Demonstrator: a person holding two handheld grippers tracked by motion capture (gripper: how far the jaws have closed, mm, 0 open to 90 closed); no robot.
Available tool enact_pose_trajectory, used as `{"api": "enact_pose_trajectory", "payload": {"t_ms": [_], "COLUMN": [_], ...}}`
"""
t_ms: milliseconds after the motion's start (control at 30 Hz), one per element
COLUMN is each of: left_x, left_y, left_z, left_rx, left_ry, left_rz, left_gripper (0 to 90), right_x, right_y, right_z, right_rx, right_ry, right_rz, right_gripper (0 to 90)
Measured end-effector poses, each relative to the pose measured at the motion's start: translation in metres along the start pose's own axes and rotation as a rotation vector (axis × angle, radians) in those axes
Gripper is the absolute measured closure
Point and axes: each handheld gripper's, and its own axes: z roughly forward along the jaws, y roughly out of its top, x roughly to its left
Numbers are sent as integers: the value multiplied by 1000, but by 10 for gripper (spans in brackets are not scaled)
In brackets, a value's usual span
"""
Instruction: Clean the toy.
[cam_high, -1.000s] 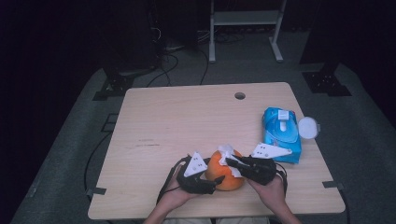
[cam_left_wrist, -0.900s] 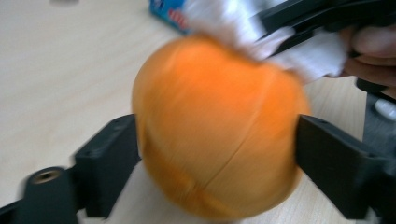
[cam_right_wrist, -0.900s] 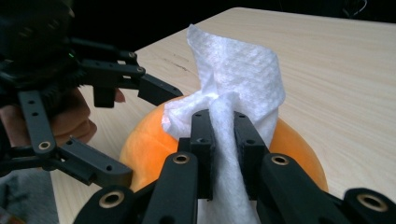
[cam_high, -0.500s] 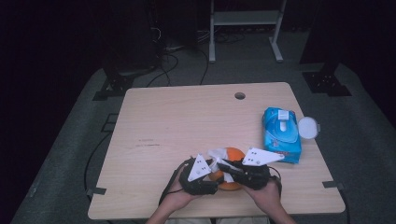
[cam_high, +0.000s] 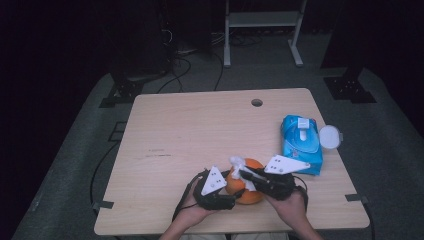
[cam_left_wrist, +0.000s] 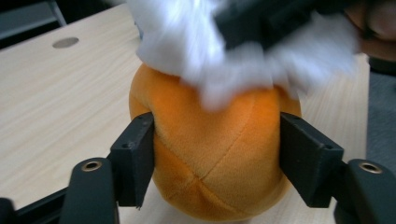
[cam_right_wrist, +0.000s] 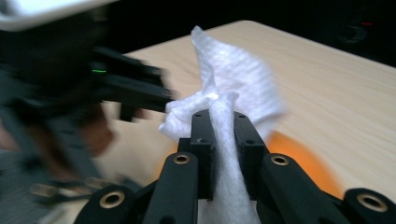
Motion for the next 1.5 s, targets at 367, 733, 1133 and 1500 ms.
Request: {"api": "enact_pose_trajectory", "payload": {"t_ms": [367,733,1133,1500], "left_x": [9,27,20,27], "left_y": [-1,-5,-2,-8], "left_z": [-3,-1,-8,-8], "left_rx": [-3,12,-19,5], "left_ry": [-7,-67,104,88], "left_rz": [-52,-214,33,-7], "left_gripper": [390,190,417,408], "right_x": [4,-18,-26,-15], "right_y": [1,-13,-17,-16], "right_z": [6,-3,-1,8], "right_rx": [10,0,7,33], "right_ry": [53,47,-3,1], "right_rz": [16,115,129,86], "right_gripper": [804,803,803,803]}}
